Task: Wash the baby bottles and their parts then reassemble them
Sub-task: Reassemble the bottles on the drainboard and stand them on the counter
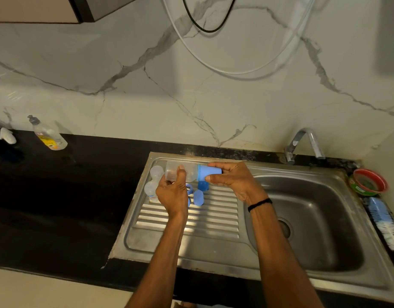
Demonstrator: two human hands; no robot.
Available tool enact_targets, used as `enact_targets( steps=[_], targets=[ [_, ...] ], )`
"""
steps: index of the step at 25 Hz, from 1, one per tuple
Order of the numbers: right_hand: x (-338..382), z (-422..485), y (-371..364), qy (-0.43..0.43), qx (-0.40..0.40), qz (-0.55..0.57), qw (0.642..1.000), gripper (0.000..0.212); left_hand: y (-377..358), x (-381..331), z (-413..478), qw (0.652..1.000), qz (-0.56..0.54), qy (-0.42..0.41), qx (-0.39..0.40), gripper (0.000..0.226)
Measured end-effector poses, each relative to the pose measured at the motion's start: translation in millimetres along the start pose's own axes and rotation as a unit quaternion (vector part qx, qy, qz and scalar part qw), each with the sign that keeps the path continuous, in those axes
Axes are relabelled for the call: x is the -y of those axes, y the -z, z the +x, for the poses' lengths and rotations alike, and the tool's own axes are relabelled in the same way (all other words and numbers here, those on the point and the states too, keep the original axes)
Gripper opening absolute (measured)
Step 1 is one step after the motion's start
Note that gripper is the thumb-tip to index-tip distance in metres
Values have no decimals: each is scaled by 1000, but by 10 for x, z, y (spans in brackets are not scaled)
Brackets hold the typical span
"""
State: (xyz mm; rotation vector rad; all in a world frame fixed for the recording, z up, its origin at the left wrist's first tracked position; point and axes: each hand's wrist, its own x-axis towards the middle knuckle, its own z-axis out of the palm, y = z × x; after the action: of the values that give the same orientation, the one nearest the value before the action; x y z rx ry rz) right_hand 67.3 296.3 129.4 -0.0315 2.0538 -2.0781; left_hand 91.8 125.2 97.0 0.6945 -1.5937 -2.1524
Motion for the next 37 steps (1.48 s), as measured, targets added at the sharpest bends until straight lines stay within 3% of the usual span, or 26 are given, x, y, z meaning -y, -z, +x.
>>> enact_targets(
  steps=[4,7,9,14,17,21,25,29,33,37],
  targets=[
    [-90,7,-83,-3,-5,21,1000,47,118,106,-27,997,-27,66,6,30],
    [-72,30,-109,-27,-48,108,993,63,91,53,-38,989,-58,130,46,23],
    [-32,34,-149,-28,-58,164,984,60,121,47,-31,984,-55,152,72,20],
    [-18,-31,-265,-27,-22,192,981,53,353,187,-31,969,-28,184,164,54],
    [-46,-44,-308,-27,14,185,982,59,513,153,-42,966,9,161,200,43],
    [-121,-14,-463,5,14,111,994,69,666,151,-48,964,10,175,198,36],
    [-176,18,-709,22,43,-5,999,62,805,155,-46,964,56,162,202,46],
    [-321,72,-1018,20,83,-105,991,65,1000,191,-3,969,85,138,185,55],
    [-570,102,-1324,32,121,-180,976,74,1261,173,31,968,121,116,188,39],
    [-704,140,-1592,28,132,-209,969,71,1557,102,172,958,211,70,181,41]
  ],
)
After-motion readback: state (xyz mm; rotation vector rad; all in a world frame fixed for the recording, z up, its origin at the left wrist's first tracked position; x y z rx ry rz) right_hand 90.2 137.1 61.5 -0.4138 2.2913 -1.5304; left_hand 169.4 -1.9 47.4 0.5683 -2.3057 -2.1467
